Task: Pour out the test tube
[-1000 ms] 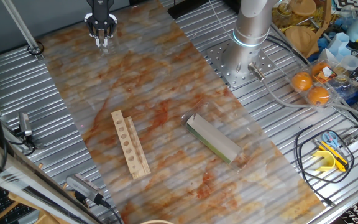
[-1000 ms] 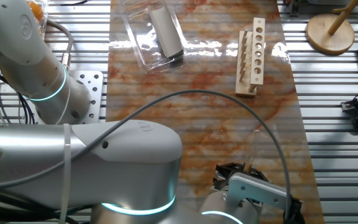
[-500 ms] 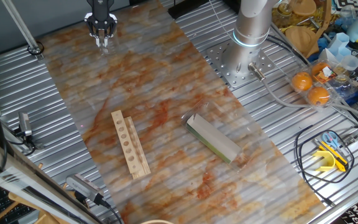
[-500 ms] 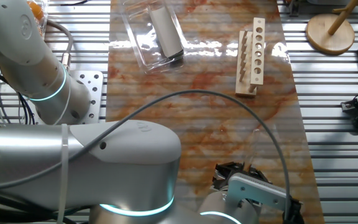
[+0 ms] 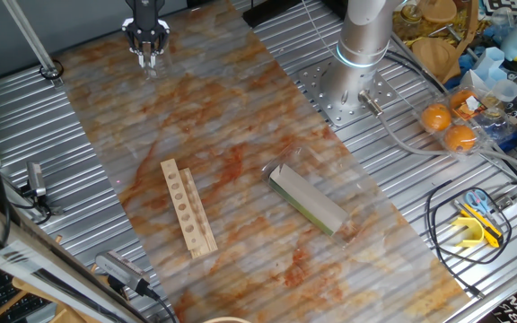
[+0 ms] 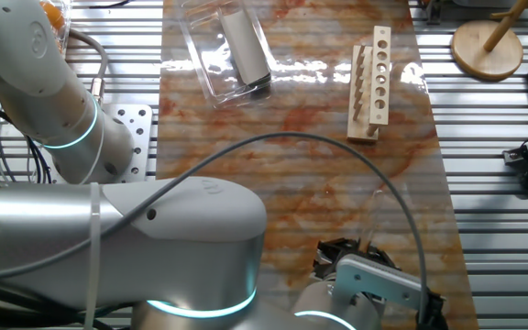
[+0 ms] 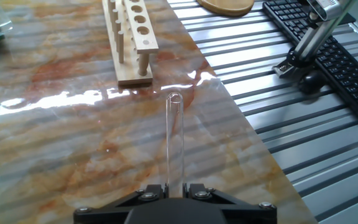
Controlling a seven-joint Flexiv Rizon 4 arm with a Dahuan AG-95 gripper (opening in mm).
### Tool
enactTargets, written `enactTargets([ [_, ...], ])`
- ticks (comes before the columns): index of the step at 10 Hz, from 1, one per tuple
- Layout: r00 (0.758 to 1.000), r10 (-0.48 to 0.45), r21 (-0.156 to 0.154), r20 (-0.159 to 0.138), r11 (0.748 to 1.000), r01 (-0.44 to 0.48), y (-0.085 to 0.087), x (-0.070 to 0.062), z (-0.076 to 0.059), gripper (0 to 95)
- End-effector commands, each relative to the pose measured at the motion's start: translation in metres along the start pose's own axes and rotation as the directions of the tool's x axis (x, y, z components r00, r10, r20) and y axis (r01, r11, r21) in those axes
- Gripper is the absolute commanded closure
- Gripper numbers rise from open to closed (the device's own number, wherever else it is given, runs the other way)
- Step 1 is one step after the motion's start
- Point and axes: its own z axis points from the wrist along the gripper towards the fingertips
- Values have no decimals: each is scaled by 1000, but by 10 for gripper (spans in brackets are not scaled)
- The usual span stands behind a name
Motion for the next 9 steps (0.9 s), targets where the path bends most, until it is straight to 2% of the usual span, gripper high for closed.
enactTargets([
  [1, 1000, 2, 3, -4, 1000, -2, 1, 0, 1, 950],
  [6, 1000, 9, 0, 5, 1000, -9, 1, -1, 1, 950],
  [9, 1000, -2, -8, -22, 1000, 1, 1, -1, -1, 950],
])
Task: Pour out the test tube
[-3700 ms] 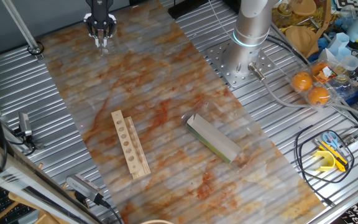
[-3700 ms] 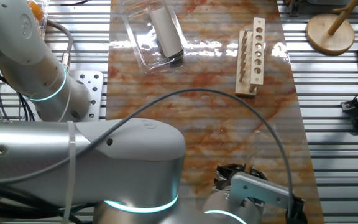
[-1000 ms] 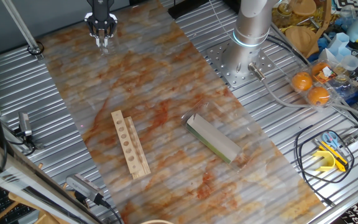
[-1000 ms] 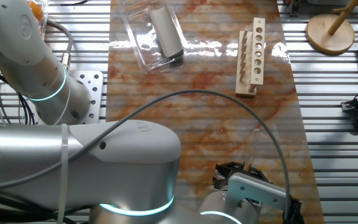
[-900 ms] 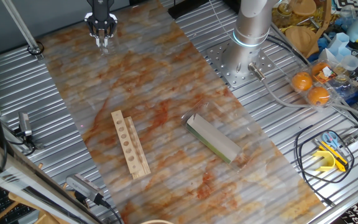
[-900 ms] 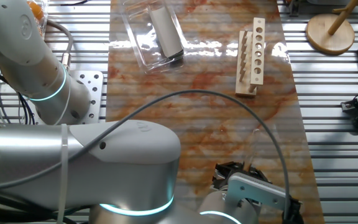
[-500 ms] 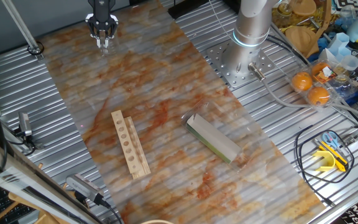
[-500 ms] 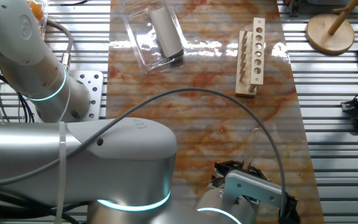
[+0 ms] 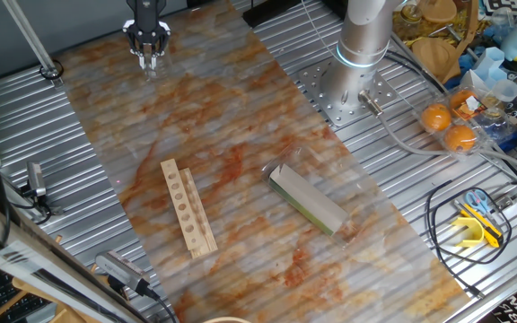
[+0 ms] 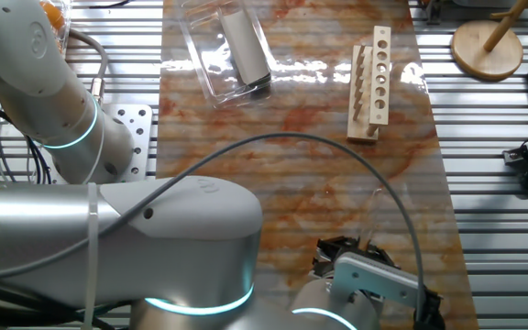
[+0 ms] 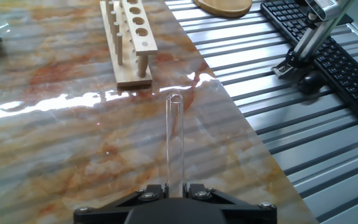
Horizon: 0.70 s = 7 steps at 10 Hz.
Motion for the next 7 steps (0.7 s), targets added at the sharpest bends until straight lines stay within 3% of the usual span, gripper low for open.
enactTargets([
  [1, 999, -11, -3, -39, 1000, 11, 0, 0, -2, 950],
  [3, 995, -27, 5, -99, 1000, 28, 1, -1, -7, 950],
  [4, 998, -12, 3, -66, 1000, 12, 2, 2, -7, 950],
  [5, 998, -11, 0, -60, 1000, 11, 3, 4, -7, 950],
  [6, 996, -22, 1, -85, 1000, 22, 4, 10, -10, 950],
  [7, 997, -23, -1, -79, 1000, 23, 5, 14, -11, 950],
])
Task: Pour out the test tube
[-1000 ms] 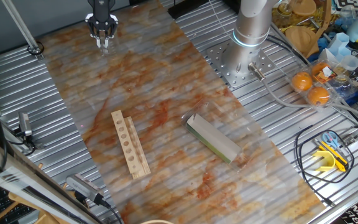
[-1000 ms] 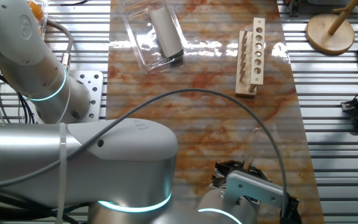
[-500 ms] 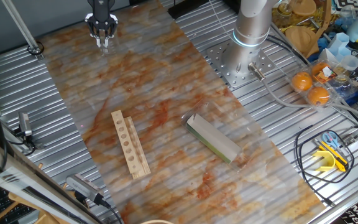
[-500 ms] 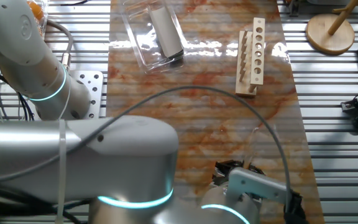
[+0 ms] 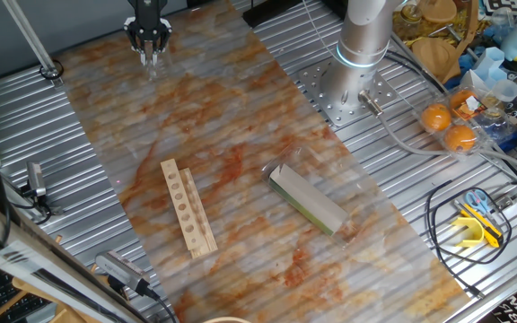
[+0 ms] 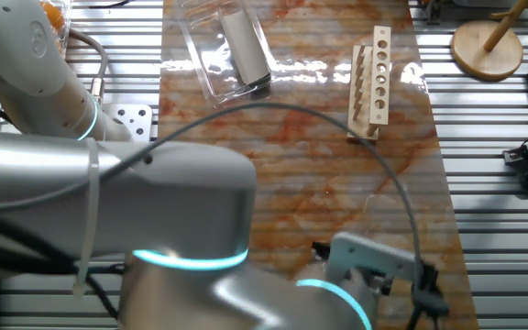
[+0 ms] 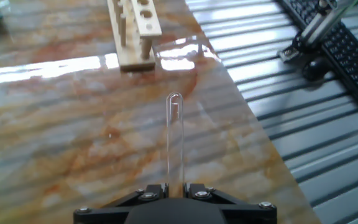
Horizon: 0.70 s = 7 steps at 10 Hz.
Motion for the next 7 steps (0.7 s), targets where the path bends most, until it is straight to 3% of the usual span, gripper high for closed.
enactTargets([
  [1, 1000, -2, -13, 21, 1000, 3, 0, 0, -1, 950],
  [7, 1000, -5, -10, -1, 1000, 5, 0, -3, -1, 950],
])
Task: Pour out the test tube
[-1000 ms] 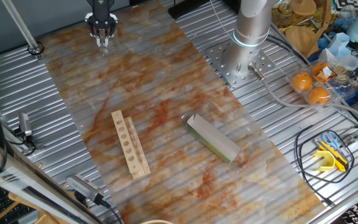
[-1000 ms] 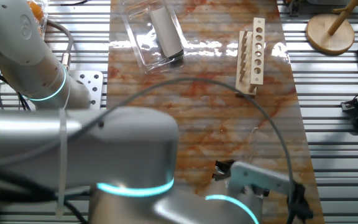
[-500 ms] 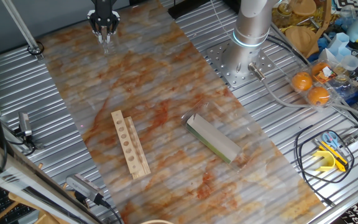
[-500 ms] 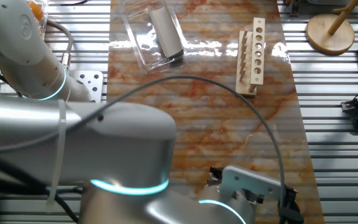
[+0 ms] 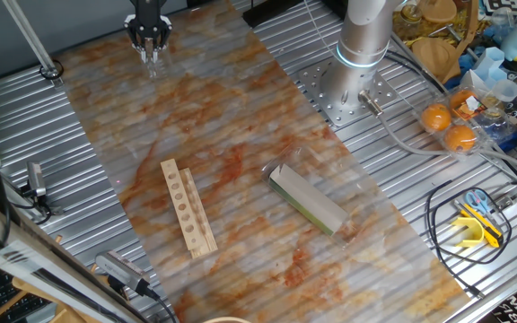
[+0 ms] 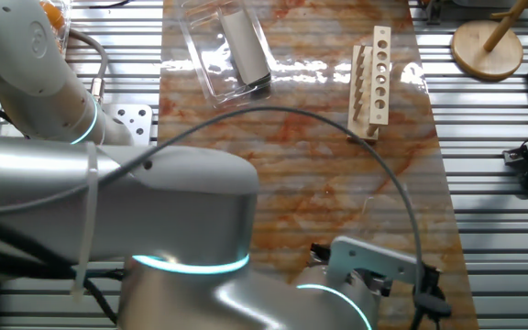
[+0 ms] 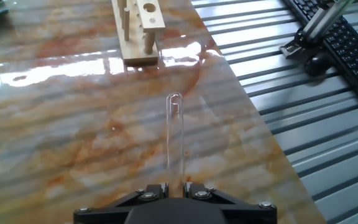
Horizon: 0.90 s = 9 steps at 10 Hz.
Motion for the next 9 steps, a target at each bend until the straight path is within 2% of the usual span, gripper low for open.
enactTargets([
  [1, 1000, 7, -1, -7, 1000, -7, -1, -1, 2, 950],
  [3, 999, 21, -7, 42, 1000, -20, -1, -1, 3, 950],
  [4, 996, 28, -11, 80, 1000, -27, -1, -1, 3, 950],
  [8, 992, 26, -9, 121, 1000, -25, -2, -3, 3, 950],
  [9, 992, 28, -6, 123, 1000, -28, -2, -5, 4, 950],
])
